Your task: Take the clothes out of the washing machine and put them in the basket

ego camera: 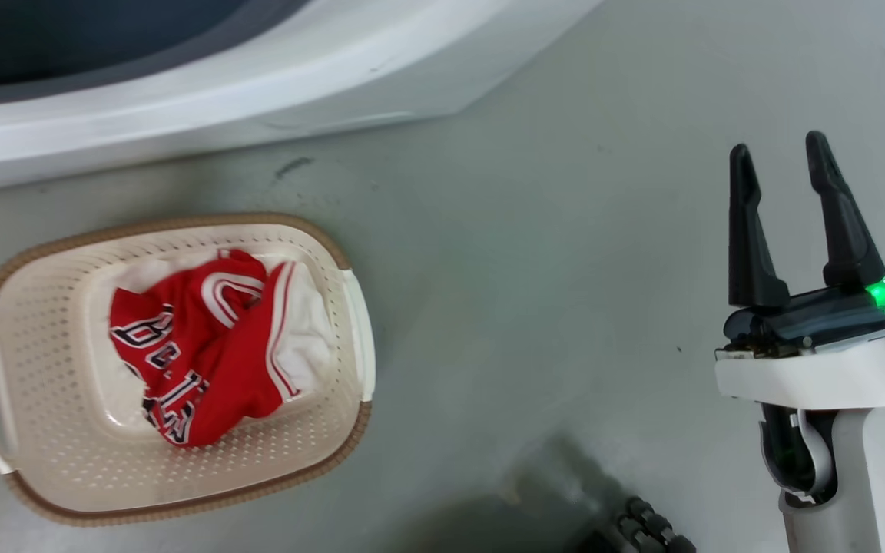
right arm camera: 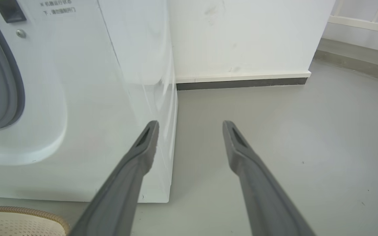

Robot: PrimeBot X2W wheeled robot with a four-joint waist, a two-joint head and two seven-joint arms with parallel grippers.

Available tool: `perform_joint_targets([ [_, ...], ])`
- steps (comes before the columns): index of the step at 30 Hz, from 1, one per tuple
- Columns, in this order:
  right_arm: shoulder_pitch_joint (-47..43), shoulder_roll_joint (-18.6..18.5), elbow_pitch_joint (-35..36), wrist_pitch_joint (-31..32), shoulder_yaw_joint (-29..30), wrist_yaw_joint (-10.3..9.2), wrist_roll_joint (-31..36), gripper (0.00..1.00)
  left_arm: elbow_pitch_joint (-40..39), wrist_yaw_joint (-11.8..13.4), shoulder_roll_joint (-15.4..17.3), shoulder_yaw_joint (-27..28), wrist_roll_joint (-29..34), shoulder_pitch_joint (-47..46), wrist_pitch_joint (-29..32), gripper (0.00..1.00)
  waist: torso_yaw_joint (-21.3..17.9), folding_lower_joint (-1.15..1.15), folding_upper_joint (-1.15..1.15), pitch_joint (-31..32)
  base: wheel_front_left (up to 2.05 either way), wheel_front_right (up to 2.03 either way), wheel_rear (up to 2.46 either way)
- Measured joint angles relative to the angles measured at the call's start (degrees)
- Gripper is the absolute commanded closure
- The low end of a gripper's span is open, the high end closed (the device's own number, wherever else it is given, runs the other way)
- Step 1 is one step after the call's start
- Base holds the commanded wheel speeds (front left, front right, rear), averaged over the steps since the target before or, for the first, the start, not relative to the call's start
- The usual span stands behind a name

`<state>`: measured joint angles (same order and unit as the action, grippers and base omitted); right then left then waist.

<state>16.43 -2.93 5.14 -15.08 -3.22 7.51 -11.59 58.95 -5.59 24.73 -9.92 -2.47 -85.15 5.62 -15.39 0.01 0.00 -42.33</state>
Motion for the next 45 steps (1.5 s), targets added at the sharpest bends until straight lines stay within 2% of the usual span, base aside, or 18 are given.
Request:
perform_joint_targets([
  [8,0.75,0.0,1.09,0.0,-0.52,0.0,-1.7,0.0,6.87,-1.09,3.52,-1.14,-0.36,-10.68,12.87,0.0,-2.95,0.0,0.0,-5.01,0.0,0.0,0.0],
  [13,0.94,0.0,2.26,0.0,-0.42,0.0,-2.63,0.0,9.34,-1.47,4.08,-1.89,-0.83,-14.97,19.23,0.0,-4.26,0.0,0.0,-7.56,0.0,0.0,0.0],
  [26,1.46,0.01,3.23,0.0,-0.48,0.0,-3.61,0.0,10.81,-1.0,4.81,-4.53,-0.22,-17.6,20.83,0.0,-5.29,-0.01,0.0,-10.19,0.0,0.0,0.0],
  [27,1.46,0.01,3.24,0.0,-0.51,0.0,-3.67,0.0,10.81,-0.97,4.94,-4.93,0.14,-17.61,20.42,0.17,-5.35,-0.01,0.0,-10.17,0.0,0.0,0.0],
  [28,1.46,0.01,3.24,0.0,-0.51,0.0,-3.68,0.0,10.84,-0.97,5.1,-5.19,0.35,-17.61,20.02,1.0,-5.42,-0.01,0.0,-10.15,0.0,0.0,0.0],
  [36,1.46,0.01,2.87,0.0,-0.47,0.0,-3.67,0.0,11.48,-0.96,5.38,-5.66,-0.4,-17.52,16.74,1.0,-5.43,-0.01,0.0,-9.18,0.0,0.0,0.0],
  [45,1.15,0.01,1.94,0.0,-0.26,0.0,-2.66,0.0,11.99,-1.01,3.7,-4.74,-3.5,-12.05,7.53,1.0,-4.42,-0.01,0.0,-5.12,0.0,0.0,0.0],
])
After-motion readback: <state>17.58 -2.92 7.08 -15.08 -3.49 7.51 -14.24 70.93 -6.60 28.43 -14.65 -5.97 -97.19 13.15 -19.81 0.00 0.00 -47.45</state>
